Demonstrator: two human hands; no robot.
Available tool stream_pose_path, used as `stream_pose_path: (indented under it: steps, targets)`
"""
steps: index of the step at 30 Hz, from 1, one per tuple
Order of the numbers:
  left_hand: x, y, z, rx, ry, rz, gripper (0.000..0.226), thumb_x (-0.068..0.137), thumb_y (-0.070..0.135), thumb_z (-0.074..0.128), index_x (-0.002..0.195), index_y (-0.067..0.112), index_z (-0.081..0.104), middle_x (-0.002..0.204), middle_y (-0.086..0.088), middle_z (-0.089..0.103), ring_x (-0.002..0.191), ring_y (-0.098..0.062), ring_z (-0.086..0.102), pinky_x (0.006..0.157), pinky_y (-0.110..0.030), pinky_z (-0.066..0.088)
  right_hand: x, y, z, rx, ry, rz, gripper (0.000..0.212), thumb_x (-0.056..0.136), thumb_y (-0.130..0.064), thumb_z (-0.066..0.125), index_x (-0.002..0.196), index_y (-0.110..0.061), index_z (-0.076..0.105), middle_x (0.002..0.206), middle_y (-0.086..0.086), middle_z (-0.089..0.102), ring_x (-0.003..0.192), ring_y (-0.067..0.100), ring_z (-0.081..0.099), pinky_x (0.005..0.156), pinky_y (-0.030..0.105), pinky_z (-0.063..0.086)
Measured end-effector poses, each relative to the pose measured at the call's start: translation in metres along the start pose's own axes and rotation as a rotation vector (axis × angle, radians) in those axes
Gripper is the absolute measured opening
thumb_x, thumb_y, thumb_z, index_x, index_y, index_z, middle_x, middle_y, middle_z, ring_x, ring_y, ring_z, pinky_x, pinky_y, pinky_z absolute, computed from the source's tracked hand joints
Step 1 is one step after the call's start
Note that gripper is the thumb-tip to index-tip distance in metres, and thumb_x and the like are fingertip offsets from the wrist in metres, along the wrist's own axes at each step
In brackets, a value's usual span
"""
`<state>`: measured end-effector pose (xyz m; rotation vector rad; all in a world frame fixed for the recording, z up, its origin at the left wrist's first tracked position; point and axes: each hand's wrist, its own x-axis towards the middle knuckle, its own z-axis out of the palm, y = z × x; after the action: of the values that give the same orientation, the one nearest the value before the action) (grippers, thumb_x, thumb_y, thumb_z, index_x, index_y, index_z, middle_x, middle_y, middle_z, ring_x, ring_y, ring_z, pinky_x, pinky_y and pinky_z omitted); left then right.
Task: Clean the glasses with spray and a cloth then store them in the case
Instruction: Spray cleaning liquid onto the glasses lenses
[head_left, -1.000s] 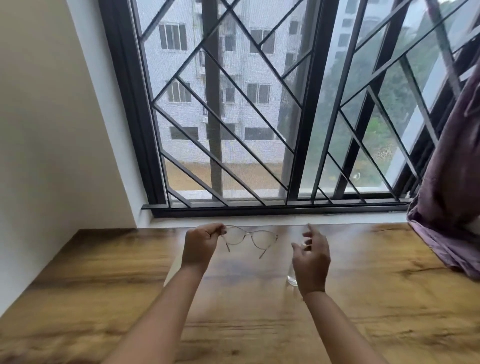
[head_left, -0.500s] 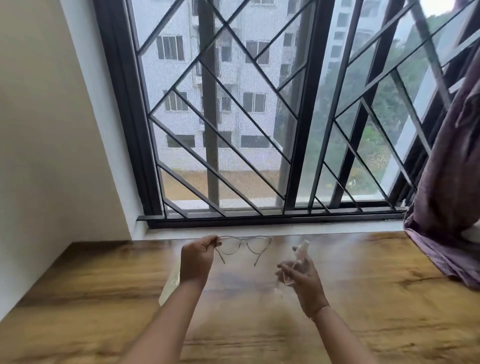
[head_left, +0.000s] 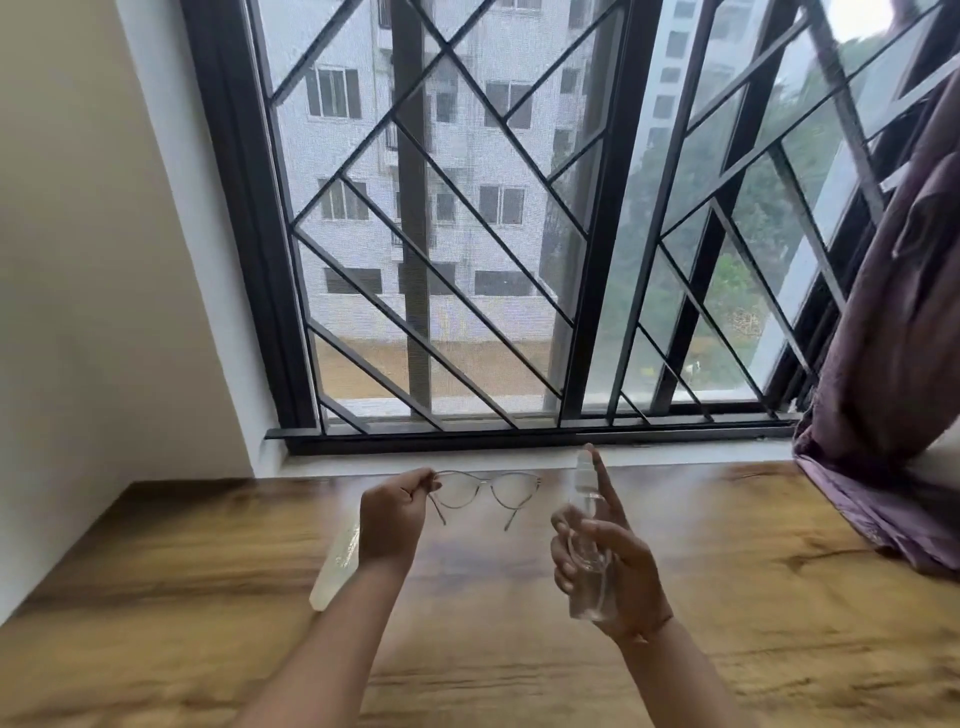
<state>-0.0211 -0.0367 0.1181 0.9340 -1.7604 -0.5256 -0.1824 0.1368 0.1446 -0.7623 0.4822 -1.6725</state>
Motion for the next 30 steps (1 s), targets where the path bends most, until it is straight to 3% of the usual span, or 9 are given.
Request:
stream_pose_path:
  steps: [2,6,11,15,19,22,24,27,30]
  targets:
    - [0.0,0.002,0.0,-0.004,-0.006,-0.025,0.013,0.073,0.0,0.069,0.078,0.01,0.075,0.074,-0.004,0.075,0.07,-0.015,0.069,0.064,-0.022,0.047,0.002,0.003,0.009,-0.227,0.162,-0.133,0.09,0.061,-0.003,0.076,0.131,-0.047,0.04,0.07,0.012,0.05,0.043,0.023,0.05,0.044,0.031,0.049]
    - [0.002,0.009,0.0,-0.006,0.033,-0.035,0.013,0.073,0.0,0.07,0.077,0.011,0.075,0.074,-0.003,0.075,0.07,-0.01,0.067,0.061,-0.015,0.043,0.005,0.009,0.03,-0.458,0.213,-0.21,0.085,0.074,0.018,0.054,0.13,-0.045,0.04,0.068,0.012,0.051,0.044,0.026,0.051,0.046,0.037,0.051]
    - [0.002,0.01,0.0,-0.002,0.045,-0.029,0.015,0.072,-0.002,0.069,0.076,0.012,0.075,0.073,-0.003,0.075,0.07,-0.009,0.066,0.06,-0.013,0.041,0.0,0.009,0.043,-0.066,-0.022,-0.055,0.079,0.065,0.002,0.057,0.132,-0.037,0.04,0.072,0.015,0.046,0.047,0.024,0.05,0.045,0.032,0.051]
    - [0.001,0.008,-0.001,0.007,0.044,-0.041,0.014,0.072,-0.001,0.069,0.075,0.011,0.075,0.072,-0.004,0.074,0.067,-0.011,0.066,0.059,-0.016,0.041,-0.001,0.015,0.047,0.125,-0.223,-0.052,0.019,0.081,-0.011,0.044,0.1,-0.013,0.039,0.081,0.013,0.046,0.057,0.021,0.054,0.048,0.028,0.051]
    - [-0.001,0.007,-0.001,0.017,0.05,-0.018,0.009,0.071,0.01,0.066,0.073,0.013,0.074,0.069,-0.003,0.074,0.063,-0.014,0.066,0.058,-0.024,0.045,-0.003,0.013,0.049,0.029,-0.115,-0.113,0.016,0.086,-0.017,0.038,0.088,-0.004,0.047,0.086,0.011,0.049,0.058,0.015,0.049,0.051,0.024,0.051]
    - [-0.001,0.006,-0.001,0.018,0.051,-0.014,0.009,0.071,0.009,0.066,0.073,0.013,0.074,0.068,-0.003,0.074,0.06,-0.01,0.064,0.055,-0.017,0.04,0.0,0.014,0.047,0.01,0.005,0.038,0.032,0.078,-0.006,0.05,0.11,-0.012,0.049,0.074,0.012,0.049,0.051,0.023,0.052,0.045,0.03,0.049]
    - [-0.001,0.006,-0.001,0.023,0.053,-0.016,0.01,0.071,0.005,0.068,0.073,0.012,0.074,0.068,-0.003,0.074,0.06,-0.011,0.064,0.055,-0.017,0.04,0.005,0.017,0.043,-0.405,0.263,-0.085,0.07,0.072,0.006,0.056,0.127,-0.037,0.046,0.06,0.008,0.046,0.043,0.021,0.046,0.044,0.029,0.048]
    - [0.0,0.008,-0.002,0.019,0.065,-0.009,0.01,0.072,0.008,0.065,0.074,0.011,0.074,0.068,-0.005,0.074,0.061,-0.016,0.066,0.056,-0.02,0.041,0.012,0.03,0.048,-1.361,0.413,-0.425,0.088,0.069,0.003,0.061,0.135,-0.048,0.032,0.048,-0.001,0.037,0.041,0.013,0.039,0.049,0.022,0.046]
    - [0.0,0.009,-0.001,0.028,0.064,0.008,0.017,0.073,0.019,0.058,0.072,0.012,0.073,0.067,-0.004,0.073,0.059,-0.017,0.066,0.056,-0.025,0.044,0.016,0.038,0.053,-1.682,0.427,-0.462,0.093,0.068,-0.006,0.057,0.14,-0.05,0.017,0.056,-0.009,0.035,0.045,0.011,0.039,0.053,0.023,0.045]
